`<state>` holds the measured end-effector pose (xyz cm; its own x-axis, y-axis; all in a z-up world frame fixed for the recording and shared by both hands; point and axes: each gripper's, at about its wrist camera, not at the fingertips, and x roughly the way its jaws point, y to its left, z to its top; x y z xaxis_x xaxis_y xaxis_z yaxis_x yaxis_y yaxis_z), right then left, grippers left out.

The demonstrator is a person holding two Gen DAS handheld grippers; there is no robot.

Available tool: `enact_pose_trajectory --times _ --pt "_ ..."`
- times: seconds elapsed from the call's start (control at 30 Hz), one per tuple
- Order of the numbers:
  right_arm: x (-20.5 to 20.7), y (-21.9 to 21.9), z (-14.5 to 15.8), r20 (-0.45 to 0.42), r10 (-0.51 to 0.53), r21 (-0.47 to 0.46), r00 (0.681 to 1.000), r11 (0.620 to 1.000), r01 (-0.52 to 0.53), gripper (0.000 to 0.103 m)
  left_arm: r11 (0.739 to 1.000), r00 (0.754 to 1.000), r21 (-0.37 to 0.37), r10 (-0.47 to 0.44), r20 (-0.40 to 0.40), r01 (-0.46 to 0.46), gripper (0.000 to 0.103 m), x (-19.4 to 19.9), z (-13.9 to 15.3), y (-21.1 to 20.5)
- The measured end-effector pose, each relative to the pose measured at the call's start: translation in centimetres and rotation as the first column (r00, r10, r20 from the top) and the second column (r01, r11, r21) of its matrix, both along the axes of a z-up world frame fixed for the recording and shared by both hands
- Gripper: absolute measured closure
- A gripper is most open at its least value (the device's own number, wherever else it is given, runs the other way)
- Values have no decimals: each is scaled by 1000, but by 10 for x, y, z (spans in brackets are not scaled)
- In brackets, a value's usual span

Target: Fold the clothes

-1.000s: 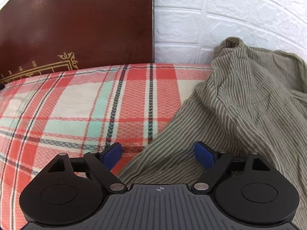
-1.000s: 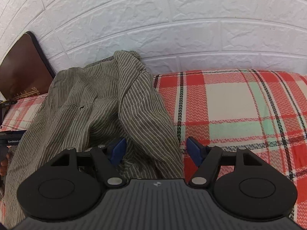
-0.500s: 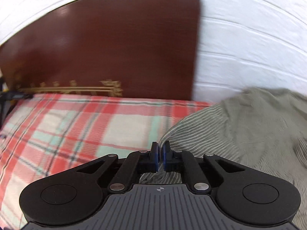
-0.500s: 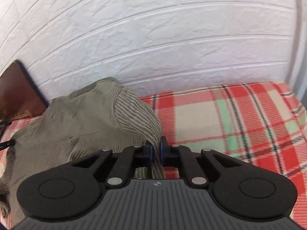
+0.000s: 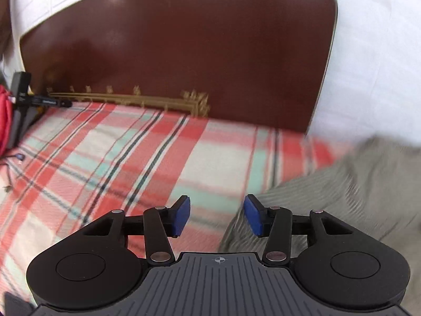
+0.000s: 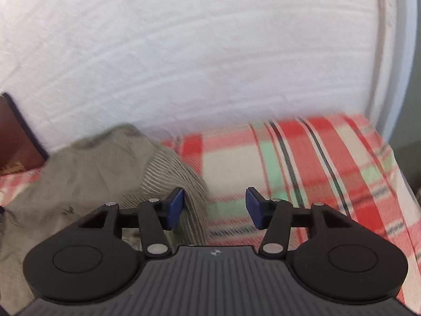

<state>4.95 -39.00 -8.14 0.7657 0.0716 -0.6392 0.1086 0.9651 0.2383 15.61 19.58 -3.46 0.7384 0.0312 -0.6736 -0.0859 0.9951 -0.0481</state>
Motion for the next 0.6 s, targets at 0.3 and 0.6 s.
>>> enact_pose_trajectory --times 0.3,0.6 --pt "57 41 15 14 147 -115 989 983 -144 31 963 972 132 -236 -2 234 18 43 -7 -87" --pt "97 37 -28 -83 189 -57 978 979 -194 31 953 955 100 -277 -106 287 18 79 -54 -110"
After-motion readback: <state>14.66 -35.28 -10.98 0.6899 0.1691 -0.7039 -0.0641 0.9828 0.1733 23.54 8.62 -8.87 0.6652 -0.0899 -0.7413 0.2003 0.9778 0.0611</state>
